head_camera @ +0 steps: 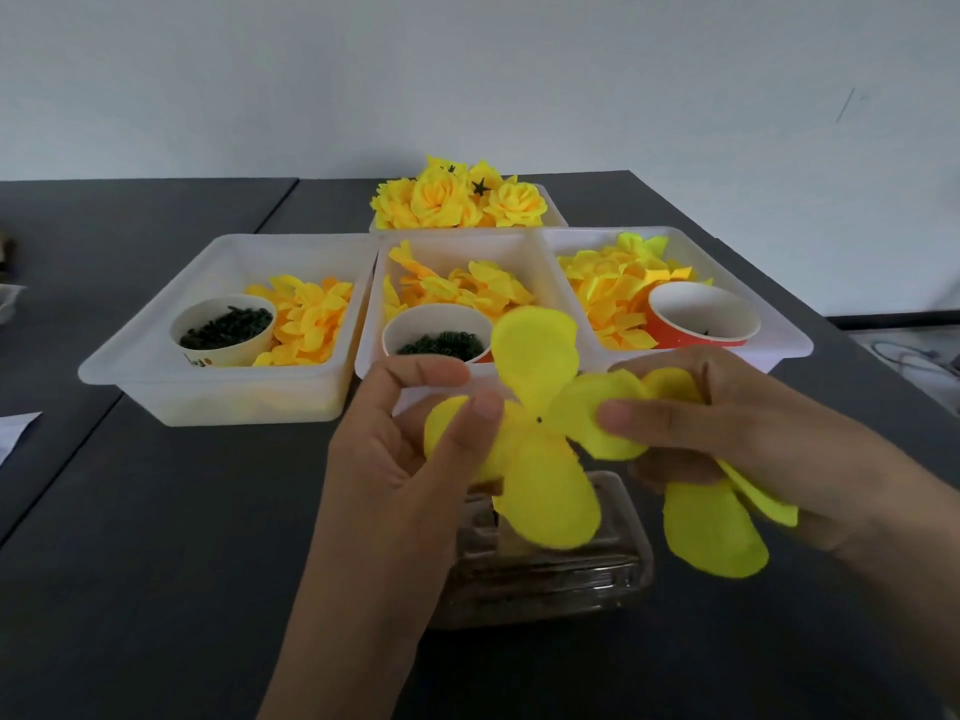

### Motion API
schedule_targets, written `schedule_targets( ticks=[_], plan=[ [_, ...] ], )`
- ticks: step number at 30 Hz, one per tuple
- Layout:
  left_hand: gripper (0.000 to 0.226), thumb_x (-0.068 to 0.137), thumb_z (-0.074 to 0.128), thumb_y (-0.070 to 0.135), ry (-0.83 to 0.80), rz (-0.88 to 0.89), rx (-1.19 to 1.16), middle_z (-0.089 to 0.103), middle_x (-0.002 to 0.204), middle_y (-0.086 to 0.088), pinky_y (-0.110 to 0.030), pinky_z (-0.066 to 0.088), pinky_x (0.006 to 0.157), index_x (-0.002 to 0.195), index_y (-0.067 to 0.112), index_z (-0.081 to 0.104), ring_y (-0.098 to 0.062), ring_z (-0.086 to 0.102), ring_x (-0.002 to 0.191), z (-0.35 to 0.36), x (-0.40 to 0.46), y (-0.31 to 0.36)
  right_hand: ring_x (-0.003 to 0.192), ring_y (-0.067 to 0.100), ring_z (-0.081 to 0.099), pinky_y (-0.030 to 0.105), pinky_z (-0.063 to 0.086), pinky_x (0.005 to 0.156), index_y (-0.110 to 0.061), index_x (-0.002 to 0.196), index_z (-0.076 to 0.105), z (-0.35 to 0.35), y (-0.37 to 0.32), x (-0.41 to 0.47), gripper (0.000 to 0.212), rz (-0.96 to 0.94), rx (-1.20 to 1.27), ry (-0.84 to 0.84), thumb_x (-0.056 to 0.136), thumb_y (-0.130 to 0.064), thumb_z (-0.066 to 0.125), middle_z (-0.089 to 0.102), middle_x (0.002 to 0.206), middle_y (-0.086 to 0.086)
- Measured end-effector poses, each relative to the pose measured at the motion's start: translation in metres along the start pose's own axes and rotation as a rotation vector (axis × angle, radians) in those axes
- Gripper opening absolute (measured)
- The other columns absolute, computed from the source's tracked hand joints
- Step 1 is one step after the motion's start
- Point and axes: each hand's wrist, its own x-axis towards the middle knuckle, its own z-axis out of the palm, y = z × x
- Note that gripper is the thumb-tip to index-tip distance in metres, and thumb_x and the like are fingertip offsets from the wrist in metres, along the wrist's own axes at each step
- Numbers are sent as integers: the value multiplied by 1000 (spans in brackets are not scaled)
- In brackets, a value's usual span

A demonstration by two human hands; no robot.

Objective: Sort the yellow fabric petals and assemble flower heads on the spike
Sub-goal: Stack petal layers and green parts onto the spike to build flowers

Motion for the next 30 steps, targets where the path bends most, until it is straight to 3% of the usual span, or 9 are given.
schedule_targets(
  ticks=[2, 5, 7, 9, 12, 14, 17, 21, 30],
  plan=[
    [35, 70, 73, 40, 7, 29, 29, 74, 83, -4, -34, 60, 62, 98, 25, 61, -20, 70, 72, -2, 7, 2, 40, 8, 35, 24, 36, 48, -19, 69, 71, -4, 0, 9, 16, -4, 26, 60, 71, -35, 71, 41, 48, -4],
    [32, 74, 64, 33, 10, 56, 31, 73, 77, -2, -21, 52, 53, 102, 20, 57, -11, 64, 63, -5, 16, 0, 39, 9, 34, 24, 39, 48, 13, 88, 57, -9, 3, 25, 50, 19, 63, 86, 75, -31, 74, 37, 45, -4],
    [31, 74, 62, 31, 6, 47, 34, 72, 76, -2, -18, 49, 51, 102, 18, 57, -8, 63, 62, -7, 20, -3, 40, 10, 33, 24, 38, 48, 20, 94, 52, -11, 9, 34, 59, 36, 84, 89, 76, -33, 69, 36, 46, -1],
    [28, 75, 61, 29, 0, 36, 44, 72, 77, -1, -18, 49, 50, 99, 16, 58, -7, 63, 61, -8, 22, -8, 41, 11, 33, 26, 36, 48, 15, 91, 58, -14, 14, 39, 53, 66, 84, 74, 74, -35, 69, 37, 47, 0],
    [19, 77, 60, 25, -18, 28, 55, 71, 76, -3, -19, 50, 52, 93, 15, 63, -7, 62, 61, -11, 24, -15, 42, 11, 33, 29, 34, 51, -8, 71, 66, -17, 20, 40, 28, 96, 72, 47, 76, -35, 73, 39, 46, -2],
    [15, 77, 60, 24, -30, 25, 71, 71, 75, -3, -19, 50, 53, 89, 17, 66, -7, 61, 61, -13, 24, -19, 40, 10, 33, 28, 34, 51, -6, 74, 66, -20, 23, 39, 30, 112, 95, 50, 75, -34, 78, 39, 45, -3],
    [2, 82, 71, 23, -41, 29, 41, 67, 70, 1, -19, 49, 53, 82, 24, 69, -8, 60, 60, -14, 24, -22, 40, 8, 33, 28, 33, 51, -14, 68, 67, -20, 20, 36, 22, 101, 114, 26, 73, -36, 70, 39, 45, -5],
    [8, 80, 61, 26, -28, 60, -49, 68, 74, 2, -22, 52, 58, 80, 28, 69, -12, 61, 64, -14, 24, -22, 41, 8, 31, 25, 36, 51, -25, 58, 65, -17, 9, 33, 23, 55, 144, 28, 80, -32, 63, 35, 45, -6],
    [18, 84, 55, 25, -29, 38, 40, 75, 90, -4, -26, 55, 65, 83, 28, 73, -15, 67, 76, -17, 23, -31, 39, 8, 38, 23, 42, 48, -19, 69, 72, -6, 9, 22, 25, 102, 18, 144, 78, -41, 65, 39, 44, -4]
  ],
)
